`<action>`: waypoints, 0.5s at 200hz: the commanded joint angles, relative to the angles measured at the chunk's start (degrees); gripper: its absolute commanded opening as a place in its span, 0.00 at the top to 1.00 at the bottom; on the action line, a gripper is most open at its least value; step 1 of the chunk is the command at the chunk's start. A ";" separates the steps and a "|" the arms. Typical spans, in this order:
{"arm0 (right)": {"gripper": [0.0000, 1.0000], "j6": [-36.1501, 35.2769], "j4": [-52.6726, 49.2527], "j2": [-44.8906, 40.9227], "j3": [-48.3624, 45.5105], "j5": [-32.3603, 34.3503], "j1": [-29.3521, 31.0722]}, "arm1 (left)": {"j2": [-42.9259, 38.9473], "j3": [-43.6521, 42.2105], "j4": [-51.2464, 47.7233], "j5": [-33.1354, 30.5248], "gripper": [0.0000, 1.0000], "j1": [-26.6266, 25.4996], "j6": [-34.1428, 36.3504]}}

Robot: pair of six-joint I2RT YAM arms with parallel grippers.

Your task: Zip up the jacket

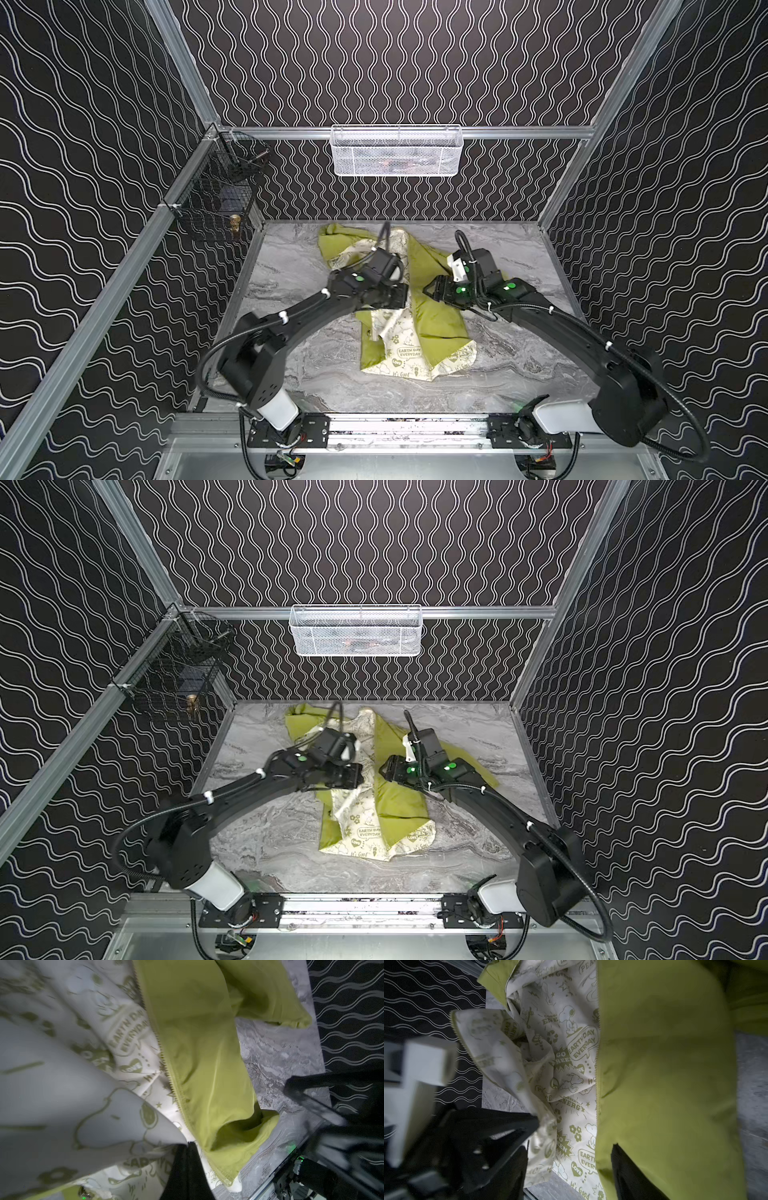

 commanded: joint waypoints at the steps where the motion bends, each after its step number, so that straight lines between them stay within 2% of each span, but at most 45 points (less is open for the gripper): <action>1: 0.34 -0.41 -1.86 -2.51 -1.70 1.31 -1.68 | 4.85 2.24 3.38 0.68 1.00 -2.30 -1.43; 49: 0.34 -0.43 -3.14 -7.07 -6.32 1.58 -4.12 | 14.65 3.87 8.41 4.71 1.00 -2.54 -3.10; 65: 0.33 -0.58 -3.88 -8.19 -6.40 1.81 -4.14 | 14.24 5.29 7.08 5.05 0.79 -2.50 -2.33; 80: 0.33 -0.80 -4.90 -8.97 -5.85 2.16 -4.10 | 10.63 6.64 3.79 3.24 0.59 -2.43 -0.61; 89: 0.33 -1.11 -5.23 -9.33 -5.38 2.13 -4.10 | 8.14 7.43 1.91 2.47 0.52 -2.07 0.45; 100: 0.32 -1.49 -5.37 -9.53 -4.74 1.71 -4.16 | 5.28 8.38 -0.68 2.23 0.49 -1.51 1.69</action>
